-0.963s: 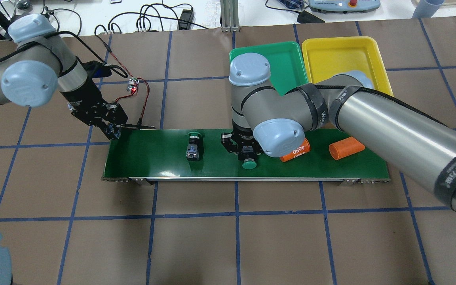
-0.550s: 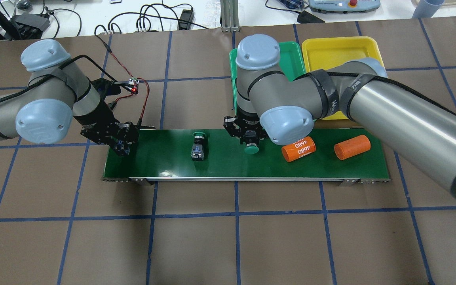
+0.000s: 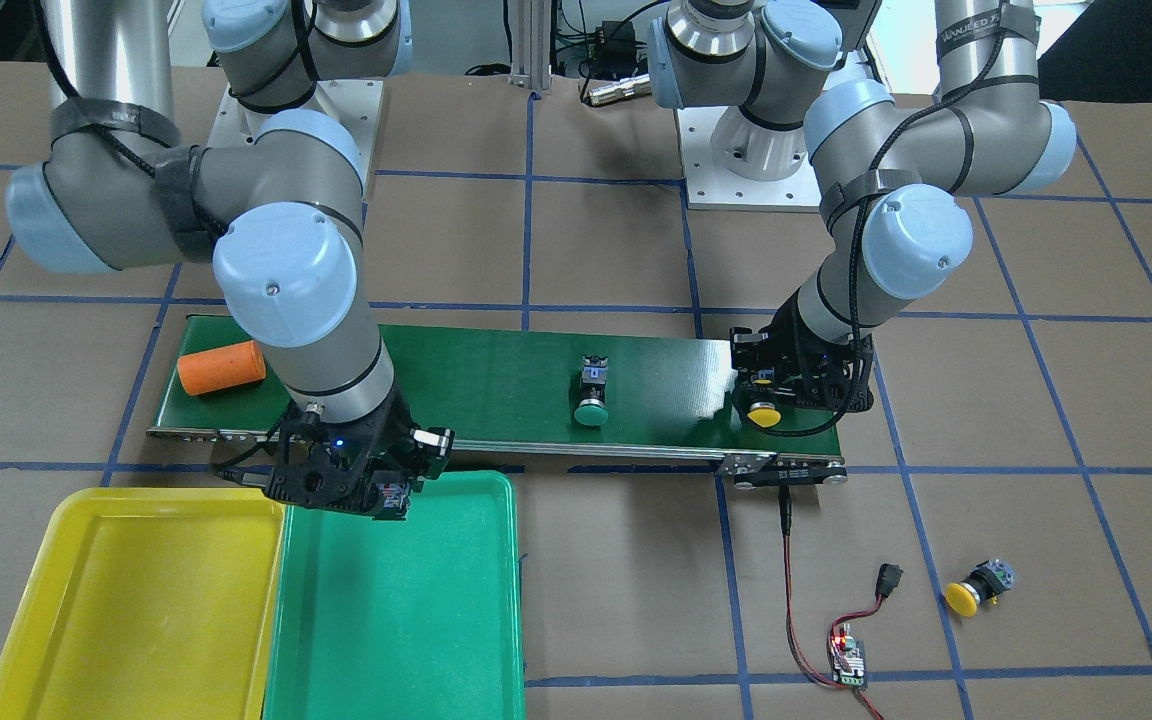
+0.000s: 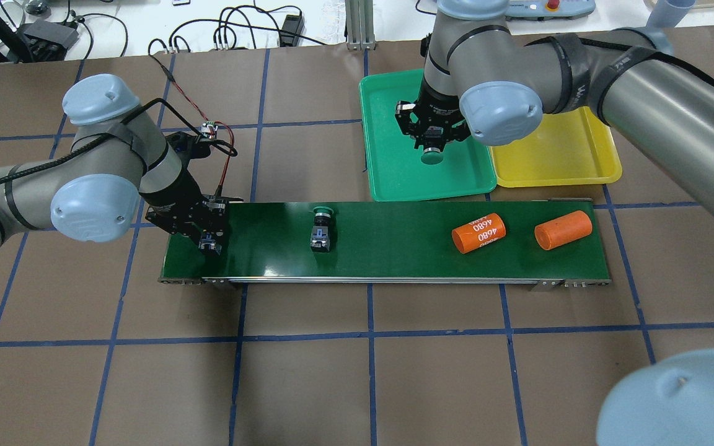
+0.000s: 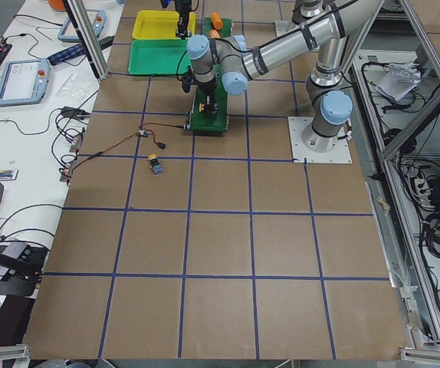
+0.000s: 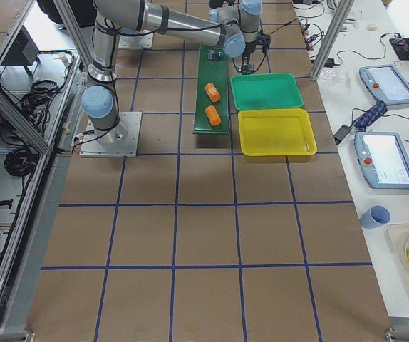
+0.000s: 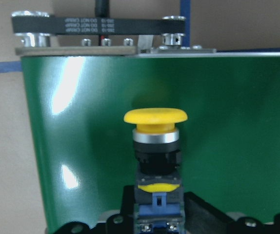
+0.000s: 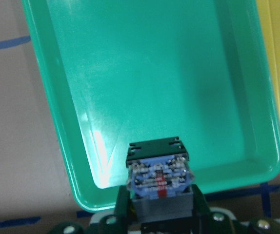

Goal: Sort buttons by color to trays
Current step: 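Carry green button into green tray while left places yellow button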

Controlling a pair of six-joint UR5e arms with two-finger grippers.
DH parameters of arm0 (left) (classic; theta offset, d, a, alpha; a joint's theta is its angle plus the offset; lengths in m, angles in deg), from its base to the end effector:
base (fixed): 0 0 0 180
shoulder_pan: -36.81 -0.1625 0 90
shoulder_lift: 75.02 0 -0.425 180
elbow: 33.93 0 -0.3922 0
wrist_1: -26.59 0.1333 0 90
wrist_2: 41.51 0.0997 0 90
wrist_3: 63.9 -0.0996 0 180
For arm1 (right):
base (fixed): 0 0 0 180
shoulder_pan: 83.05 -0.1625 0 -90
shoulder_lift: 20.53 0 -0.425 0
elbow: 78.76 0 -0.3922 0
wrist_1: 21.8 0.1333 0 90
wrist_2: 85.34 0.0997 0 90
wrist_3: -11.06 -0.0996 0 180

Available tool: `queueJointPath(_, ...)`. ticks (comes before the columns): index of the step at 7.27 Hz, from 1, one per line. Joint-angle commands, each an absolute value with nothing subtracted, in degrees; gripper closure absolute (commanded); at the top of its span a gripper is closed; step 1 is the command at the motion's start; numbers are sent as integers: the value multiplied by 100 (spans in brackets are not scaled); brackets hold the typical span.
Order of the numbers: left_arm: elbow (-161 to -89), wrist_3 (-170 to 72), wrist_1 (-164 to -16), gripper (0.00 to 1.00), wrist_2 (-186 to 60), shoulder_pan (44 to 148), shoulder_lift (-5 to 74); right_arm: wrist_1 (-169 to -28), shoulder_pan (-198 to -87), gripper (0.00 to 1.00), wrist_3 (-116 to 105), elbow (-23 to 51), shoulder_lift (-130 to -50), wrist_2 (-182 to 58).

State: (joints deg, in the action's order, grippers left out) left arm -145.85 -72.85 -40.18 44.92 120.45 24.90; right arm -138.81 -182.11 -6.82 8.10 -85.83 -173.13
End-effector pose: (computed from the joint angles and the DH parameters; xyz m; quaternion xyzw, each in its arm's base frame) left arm -0.0844 -0.5025 0.2610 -0.0202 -0.9965 -0.0702 0.0408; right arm 0.2380 -0.6213 0.3149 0.0759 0.9958 -0.0417 0.0298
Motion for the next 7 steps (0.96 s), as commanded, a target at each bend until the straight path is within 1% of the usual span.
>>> queueJointPath(1, -14347, -7329, -3853, 0, 4480, 11979, 2500, -14237, -18096, 100, -415, 614, -8084, -17543)
queueJointPath(2, -13692, -7678, -4341, 0, 4489, 11752, 2631, -14360, -18079, 100, -292, 614, -7960, -17561)
queueJointPath(3, -12972, -8552, -4937, 0, 4489, 11384, 2910, -14414, -18079, 100, -134, 649, -7846, -17596)
queueJointPath(5, -12194, -10292, -4900, 0, 4898, 10846, 3813, -14387, -18070, 99, -133, 710, -7766, -17763)
queueJointPath(6, -11852, -11554, -4438, 0, 5006, 10661, 4297, -14396, -18070, 91, -124, 719, -7696, -17772)
queueJointPath(7, -11535, -12610, -4225, 0, 5007, 10477, 4711, -14397, -18070, 76, -124, 711, -7678, -17763)
